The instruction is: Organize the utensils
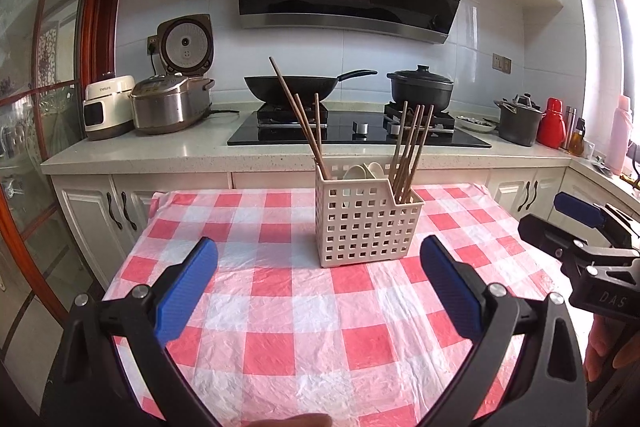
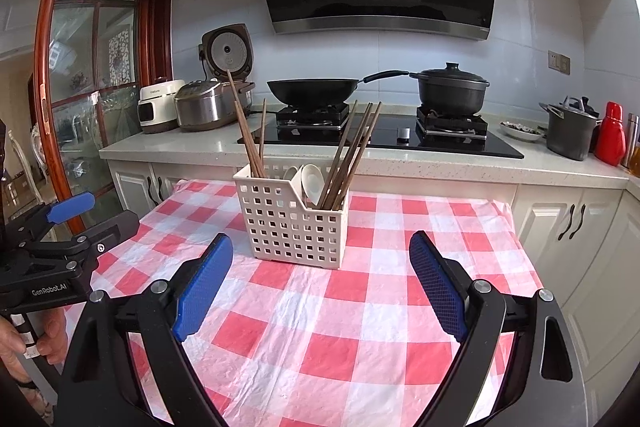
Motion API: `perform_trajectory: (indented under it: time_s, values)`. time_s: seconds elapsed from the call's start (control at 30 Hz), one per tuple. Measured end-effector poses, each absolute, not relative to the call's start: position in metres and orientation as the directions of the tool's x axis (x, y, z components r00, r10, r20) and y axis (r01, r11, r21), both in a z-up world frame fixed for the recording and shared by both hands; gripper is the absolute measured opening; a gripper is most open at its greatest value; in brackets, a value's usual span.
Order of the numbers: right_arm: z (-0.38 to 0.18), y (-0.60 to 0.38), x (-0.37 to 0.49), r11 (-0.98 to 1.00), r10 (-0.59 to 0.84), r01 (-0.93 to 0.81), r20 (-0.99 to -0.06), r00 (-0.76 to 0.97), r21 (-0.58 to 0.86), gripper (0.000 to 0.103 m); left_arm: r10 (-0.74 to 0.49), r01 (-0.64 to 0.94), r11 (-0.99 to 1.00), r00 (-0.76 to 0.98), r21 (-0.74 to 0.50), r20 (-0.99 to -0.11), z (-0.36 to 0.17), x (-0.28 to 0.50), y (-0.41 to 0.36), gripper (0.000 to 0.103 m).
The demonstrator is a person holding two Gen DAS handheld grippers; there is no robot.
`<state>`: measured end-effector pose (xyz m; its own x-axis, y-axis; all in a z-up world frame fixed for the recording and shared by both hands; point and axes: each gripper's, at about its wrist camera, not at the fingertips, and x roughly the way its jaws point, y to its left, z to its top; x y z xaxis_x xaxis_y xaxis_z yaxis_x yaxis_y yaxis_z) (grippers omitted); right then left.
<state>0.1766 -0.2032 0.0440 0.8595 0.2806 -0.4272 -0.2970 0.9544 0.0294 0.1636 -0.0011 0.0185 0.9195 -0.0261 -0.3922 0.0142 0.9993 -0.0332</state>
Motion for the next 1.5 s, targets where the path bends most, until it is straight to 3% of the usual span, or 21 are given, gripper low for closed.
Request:
perform_trajectory:
  time_s: [1.5]
  values:
    - [0.0360, -0.2014, 0.1800, 0.955, 0.275, -0.293, -0.456, 0.846, 0.032, 0.084, -0.025, 0.013, 0.999, 0.905, -0.032, -0.426, 0.0123, 0.1650, -0.0033, 0.098]
